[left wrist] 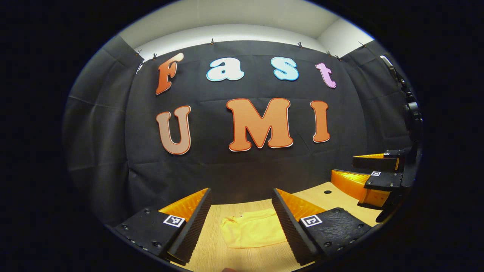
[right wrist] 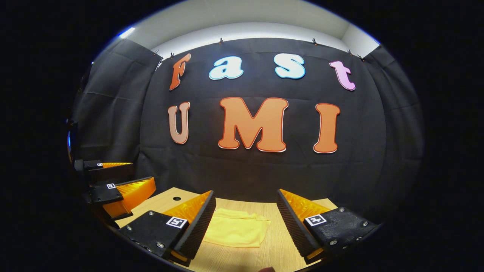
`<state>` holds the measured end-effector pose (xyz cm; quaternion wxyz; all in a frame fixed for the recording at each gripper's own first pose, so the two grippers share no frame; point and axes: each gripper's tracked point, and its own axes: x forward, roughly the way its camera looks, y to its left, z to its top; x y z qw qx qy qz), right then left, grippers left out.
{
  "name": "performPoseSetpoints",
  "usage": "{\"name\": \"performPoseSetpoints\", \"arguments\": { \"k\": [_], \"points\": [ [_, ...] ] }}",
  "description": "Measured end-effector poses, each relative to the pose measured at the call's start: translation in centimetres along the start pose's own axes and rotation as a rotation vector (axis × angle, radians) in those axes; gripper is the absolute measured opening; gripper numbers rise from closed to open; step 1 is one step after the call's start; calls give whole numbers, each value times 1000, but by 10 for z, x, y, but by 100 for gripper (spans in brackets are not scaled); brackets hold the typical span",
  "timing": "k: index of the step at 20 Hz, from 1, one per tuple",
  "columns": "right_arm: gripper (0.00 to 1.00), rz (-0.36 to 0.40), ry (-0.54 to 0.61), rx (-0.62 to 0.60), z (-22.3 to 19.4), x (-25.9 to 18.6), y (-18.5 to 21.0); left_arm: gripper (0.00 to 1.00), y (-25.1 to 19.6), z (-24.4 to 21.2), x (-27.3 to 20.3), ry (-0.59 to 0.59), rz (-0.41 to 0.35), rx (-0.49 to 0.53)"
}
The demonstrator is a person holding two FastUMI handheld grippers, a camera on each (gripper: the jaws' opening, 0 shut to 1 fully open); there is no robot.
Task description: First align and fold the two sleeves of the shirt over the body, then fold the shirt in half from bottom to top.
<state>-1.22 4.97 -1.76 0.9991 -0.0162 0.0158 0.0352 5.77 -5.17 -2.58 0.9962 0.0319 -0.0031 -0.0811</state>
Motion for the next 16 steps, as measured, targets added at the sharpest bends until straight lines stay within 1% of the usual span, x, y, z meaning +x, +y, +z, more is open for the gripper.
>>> {"name": "performPoseSetpoints", "arguments": {
  "k": [4,16],
  "points": [
    [97,11,0,20,-3,3,4,95,1,-3,-1,-5,4,-2],
    [97,29,-10,-8,-1,13,17,95,10,-8,-2,-10,20,-13]
  ]
}}
